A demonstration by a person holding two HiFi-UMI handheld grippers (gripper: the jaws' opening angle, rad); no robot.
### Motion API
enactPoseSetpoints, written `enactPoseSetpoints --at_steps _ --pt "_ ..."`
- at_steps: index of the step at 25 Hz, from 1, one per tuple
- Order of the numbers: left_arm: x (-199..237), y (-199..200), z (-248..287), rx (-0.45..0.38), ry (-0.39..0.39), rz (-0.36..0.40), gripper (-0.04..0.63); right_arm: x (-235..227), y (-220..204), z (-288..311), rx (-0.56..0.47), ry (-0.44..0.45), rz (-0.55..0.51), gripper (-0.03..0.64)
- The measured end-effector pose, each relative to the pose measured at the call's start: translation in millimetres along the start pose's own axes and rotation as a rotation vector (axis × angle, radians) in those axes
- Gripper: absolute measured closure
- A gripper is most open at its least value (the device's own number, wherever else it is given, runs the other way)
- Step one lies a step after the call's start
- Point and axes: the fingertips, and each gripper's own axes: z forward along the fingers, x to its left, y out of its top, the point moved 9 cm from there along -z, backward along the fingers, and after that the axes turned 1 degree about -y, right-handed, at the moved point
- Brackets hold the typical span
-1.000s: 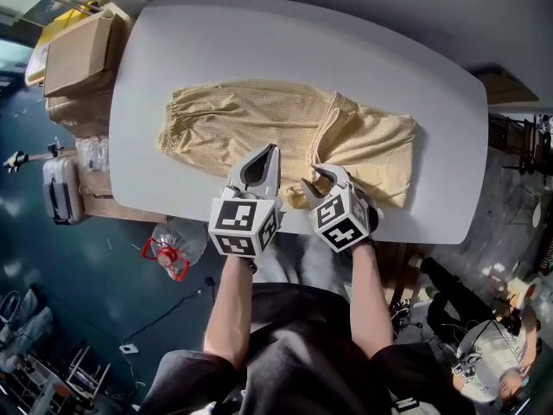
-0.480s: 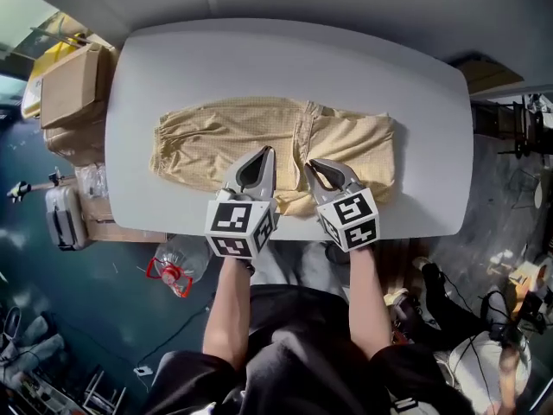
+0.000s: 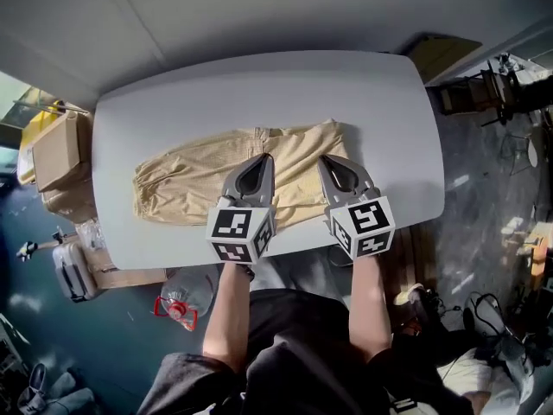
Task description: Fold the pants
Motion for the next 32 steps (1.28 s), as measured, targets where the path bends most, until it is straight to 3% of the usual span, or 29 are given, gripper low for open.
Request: enactPoseSetpoints --at_steps 4,9,18,20,21,32 --pt "-30.0 6.1 20.3 0.011 -0.062 0.042 0.592 -39.5 -4.9 -30.3 -0.035 -0.144 0.056 0.612" --pt "-56.3 4.4 34.7 0.041 -0.106 0.072 0.592 -71.0 -17.3 -55.2 -0.004 -0.249 0.055 0.612" --pt "-72.1 -15.1 54.4 0.127 -0.124 0.077 0.592 -88.2 -49.6 -54.9 0.065 -0.18 0.145 0.491" --pt "-73.1 -25.3 58.3 0.156 -0.134 0.075 0.589 -89.7 -60.0 -52.7 0.088 -0.172 0.157 0.482" --pt "-74.0 -30.8 60.3 0.173 -0.138 0.074 0.552 -90.9 -65.5 -51.9 0.1 -0.168 0.164 0.482" --pt "-76.6 -94.7 85.3 0.32 -0.133 0.048 0.551 -98.9 -143.9 -34.9 0.246 -0.113 0.29 0.456"
